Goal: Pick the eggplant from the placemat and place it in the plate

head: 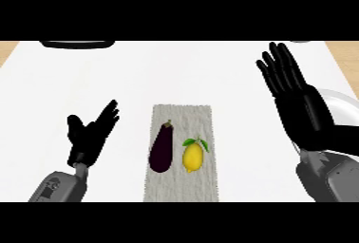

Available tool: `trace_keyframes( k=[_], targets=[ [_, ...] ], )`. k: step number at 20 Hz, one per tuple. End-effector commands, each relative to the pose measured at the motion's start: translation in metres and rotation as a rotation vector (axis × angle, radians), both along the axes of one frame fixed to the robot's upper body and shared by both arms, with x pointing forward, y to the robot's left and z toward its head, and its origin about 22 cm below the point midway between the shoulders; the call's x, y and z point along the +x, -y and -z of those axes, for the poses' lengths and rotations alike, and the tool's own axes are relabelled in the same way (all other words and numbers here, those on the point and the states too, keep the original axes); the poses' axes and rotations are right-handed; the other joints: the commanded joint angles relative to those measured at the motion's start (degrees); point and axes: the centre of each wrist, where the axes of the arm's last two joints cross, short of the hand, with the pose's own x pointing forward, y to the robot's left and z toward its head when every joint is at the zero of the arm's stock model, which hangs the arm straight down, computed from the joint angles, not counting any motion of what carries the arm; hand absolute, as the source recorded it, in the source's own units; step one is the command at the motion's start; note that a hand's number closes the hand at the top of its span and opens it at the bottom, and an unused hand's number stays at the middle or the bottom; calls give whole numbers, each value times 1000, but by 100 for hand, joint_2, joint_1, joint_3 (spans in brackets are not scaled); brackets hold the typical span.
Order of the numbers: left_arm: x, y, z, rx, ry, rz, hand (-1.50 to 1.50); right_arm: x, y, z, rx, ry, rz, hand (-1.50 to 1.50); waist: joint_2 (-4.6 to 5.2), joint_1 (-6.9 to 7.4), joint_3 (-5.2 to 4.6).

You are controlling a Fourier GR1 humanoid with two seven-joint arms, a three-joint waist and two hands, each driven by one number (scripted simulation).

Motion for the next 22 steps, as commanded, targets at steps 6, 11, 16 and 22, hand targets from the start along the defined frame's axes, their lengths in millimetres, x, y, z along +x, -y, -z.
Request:
trace_keyframes(
  k=[6, 11, 16, 22],
  targets=[
    [29, -38, -52, 168, 234, -105, 0, 39, -55, 41, -193, -297, -233, 150, 101, 393, 101],
    [26, -38, -44, 106, 162, -120, 0, 23, -53, 94, -284, -154, 159, -150, 58, 115, 110],
    [8, -29, -30, 127, 159, -126, 0, 13, -56, 144, -474, -169, -112, -150, 17, 76, 105],
    [14, -59, -44, 105, 137, -130, 0, 31, -55, 95, -699, -171, -157, -150, -11, -14, 98]
  ],
)
